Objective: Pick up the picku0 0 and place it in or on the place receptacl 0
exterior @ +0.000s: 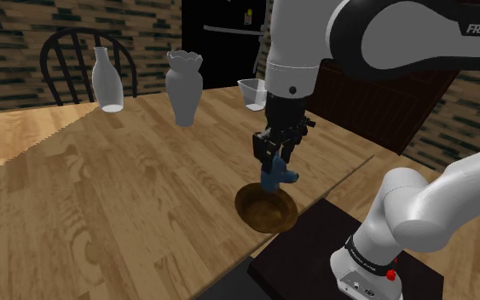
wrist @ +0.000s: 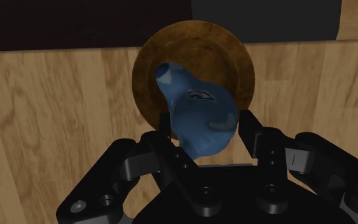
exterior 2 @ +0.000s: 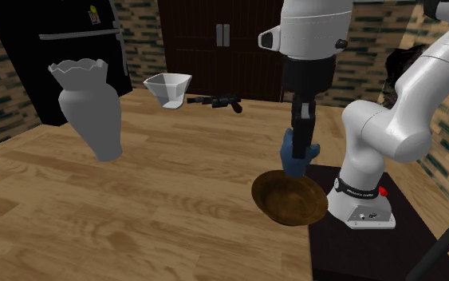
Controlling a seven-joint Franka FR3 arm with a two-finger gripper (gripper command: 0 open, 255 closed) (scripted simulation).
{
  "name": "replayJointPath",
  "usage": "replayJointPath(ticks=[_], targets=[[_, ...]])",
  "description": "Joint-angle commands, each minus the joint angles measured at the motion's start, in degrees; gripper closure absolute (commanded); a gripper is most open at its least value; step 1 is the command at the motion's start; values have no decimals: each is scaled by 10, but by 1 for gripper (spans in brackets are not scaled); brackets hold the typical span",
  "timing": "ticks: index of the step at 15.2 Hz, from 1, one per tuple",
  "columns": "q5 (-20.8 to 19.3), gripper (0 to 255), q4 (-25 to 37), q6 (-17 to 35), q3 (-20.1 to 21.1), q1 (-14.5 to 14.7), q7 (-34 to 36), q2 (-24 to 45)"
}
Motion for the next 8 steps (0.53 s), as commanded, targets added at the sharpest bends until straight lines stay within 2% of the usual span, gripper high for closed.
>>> replayJointPath(ticks=[1, 8], targets=[[1, 255, -18, 15, 1, 1, -2, -3], [7, 255, -72, 68, 8, 3, -3, -4]])
